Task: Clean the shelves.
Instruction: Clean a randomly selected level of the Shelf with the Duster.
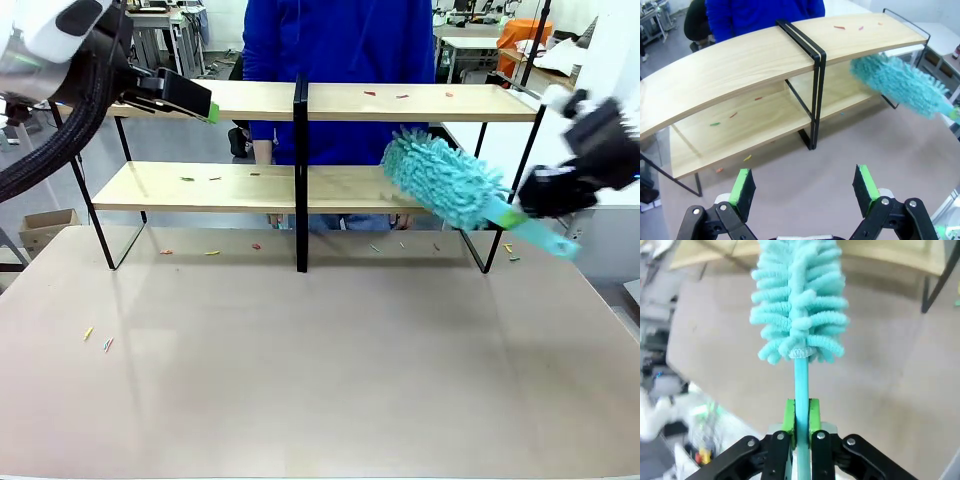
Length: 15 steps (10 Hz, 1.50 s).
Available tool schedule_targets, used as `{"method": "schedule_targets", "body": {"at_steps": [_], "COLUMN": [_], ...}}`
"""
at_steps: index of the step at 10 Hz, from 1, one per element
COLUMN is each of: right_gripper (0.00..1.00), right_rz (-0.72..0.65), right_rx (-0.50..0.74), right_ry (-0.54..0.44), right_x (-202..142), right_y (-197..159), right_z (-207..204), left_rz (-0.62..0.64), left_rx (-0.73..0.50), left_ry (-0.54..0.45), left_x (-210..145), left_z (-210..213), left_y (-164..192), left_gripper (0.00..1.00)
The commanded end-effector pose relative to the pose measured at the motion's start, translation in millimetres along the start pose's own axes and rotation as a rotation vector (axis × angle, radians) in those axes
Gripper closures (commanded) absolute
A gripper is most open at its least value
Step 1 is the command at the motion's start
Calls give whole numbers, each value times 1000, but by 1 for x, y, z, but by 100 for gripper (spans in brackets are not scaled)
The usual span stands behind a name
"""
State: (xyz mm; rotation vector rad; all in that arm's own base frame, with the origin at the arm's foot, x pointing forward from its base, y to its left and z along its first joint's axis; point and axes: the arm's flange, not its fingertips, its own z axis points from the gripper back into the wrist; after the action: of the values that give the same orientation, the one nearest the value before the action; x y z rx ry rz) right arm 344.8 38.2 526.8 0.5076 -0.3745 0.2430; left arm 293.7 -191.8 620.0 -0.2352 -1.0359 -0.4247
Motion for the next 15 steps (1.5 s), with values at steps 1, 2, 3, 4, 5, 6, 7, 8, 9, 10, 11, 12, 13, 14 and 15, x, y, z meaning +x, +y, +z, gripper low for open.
{"method": "schedule_targets", "body": {"at_steps": [1,2,3,4,5,6,7,8,9,10,11,12,13,14,15], "right_gripper": [88,88,88,88,88,88,88,88,88,88,88,88,88,88,88], "right_rz": [141,168,188,191,244,298,287,260,171,217,217,217,217,217,217], "right_rx": [105,162,207,224,252,296,304,315,246,283,283,283,283,283,283], "right_ry": [148,119,92,0,-122,-267,-401,-491,-489,-383,-383,-383,-383,-383,-383], "right_x": [-40,-63,-87,-104,-120,-130,-136,-138,-135,-147,-147,-147,-147,-147,-147], "right_y": [-48,-66,-83,-95,-100,-105,-112,-124,-131,-118,-118,-118,-118,-118,-118], "right_z": [91,133,174,204,231,253,270,283,281,292,292,292,292,292,292], "left_rz": [1,1,1,1,1,1,1,1,1,1,1,1,1,1,1], "left_rx": [1,1,1,1,1,1,1,1,1,1,1,1,1,1,1], "left_ry": [-3,-3,-3,-3,-3,-3,-3,-3,-3,-3,-3,-3,-3,-3,-3], "left_x": [-1,-1,-1,-1,-1,-1,-1,-1,-1,-1,-1,-1,-1,-1,-1], "left_z": [0,0,0,0,0,0,0,0,0,0,0,0,0,0,0], "left_y": [1,1,1,1,1,1,1,1,1,1,1,1,1,1,1], "left_gripper": [0,0,0,0,0,0,0,0,0,0,0,0,0,0,0]}}
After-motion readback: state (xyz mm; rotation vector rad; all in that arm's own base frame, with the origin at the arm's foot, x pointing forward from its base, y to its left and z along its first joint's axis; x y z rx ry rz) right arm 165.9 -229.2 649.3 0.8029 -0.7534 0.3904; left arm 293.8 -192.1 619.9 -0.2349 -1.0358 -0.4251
